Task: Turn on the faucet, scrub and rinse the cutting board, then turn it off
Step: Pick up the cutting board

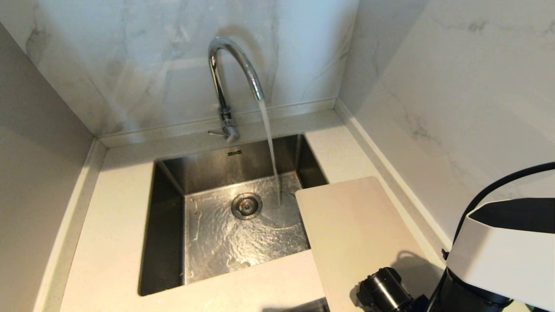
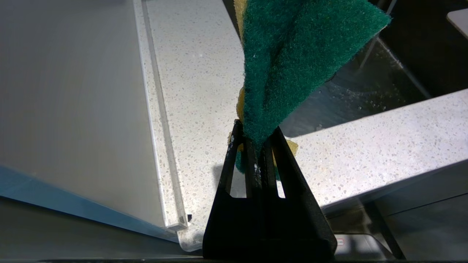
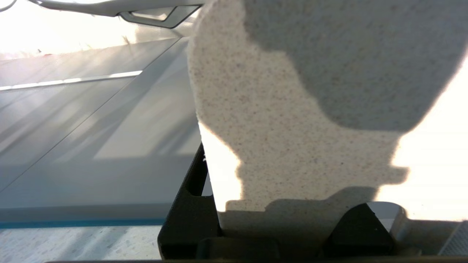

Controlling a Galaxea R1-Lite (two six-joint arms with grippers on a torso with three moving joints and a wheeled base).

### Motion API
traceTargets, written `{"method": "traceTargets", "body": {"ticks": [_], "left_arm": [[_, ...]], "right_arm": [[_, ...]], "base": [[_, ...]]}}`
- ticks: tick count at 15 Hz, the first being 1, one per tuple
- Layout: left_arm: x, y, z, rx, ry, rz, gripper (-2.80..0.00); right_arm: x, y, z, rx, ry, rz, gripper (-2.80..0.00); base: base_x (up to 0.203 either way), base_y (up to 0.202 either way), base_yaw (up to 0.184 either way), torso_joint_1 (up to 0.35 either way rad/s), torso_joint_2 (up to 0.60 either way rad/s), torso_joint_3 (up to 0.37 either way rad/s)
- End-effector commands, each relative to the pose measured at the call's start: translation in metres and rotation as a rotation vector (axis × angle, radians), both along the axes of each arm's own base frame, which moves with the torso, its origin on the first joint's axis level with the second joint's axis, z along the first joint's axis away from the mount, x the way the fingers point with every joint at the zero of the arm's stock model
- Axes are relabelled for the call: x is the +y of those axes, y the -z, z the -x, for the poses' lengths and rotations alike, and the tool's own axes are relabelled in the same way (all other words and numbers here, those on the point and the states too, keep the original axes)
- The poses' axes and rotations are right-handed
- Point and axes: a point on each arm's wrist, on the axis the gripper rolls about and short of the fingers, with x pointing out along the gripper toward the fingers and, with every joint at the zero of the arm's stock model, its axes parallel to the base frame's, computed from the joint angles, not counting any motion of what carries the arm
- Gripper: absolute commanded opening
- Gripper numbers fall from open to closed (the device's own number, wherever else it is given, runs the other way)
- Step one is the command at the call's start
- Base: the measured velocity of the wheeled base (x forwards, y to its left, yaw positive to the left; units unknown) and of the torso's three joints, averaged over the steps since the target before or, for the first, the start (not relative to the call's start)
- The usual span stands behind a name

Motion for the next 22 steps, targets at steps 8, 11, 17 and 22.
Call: {"method": "traceTargets", "body": {"ticks": [8, 11, 17, 22], "left_arm": [[0.0, 0.0, 0.0, 0.003, 0.0, 0.0, -2.8], [0.0, 0.0, 0.0, 0.004, 0.0, 0.0, -2.8], [0.0, 0.0, 0.0, 0.003, 0.0, 0.0, -2.8], [0.0, 0.0, 0.0, 0.004, 0.0, -0.001, -2.8]], "right_arm": [[0.001, -0.001, -0.001, -0.011, -0.008, -0.001, -2.8], [0.001, -0.004, 0.0, -0.02, -0.015, -0.005, -2.8], [-0.003, -0.021, 0.012, -0.055, -0.022, -0.018, -2.8], [-0.004, -0.025, 0.016, -0.066, -0.018, -0.002, -2.8]], "base": [[0.0, 0.0, 0.0, 0.0, 0.0, 0.0], [0.0, 0.0, 0.0, 0.0, 0.0, 0.0], [0.0, 0.0, 0.0, 0.0, 0.0, 0.0], [0.0, 0.0, 0.0, 0.0, 0.0, 0.0]]}}
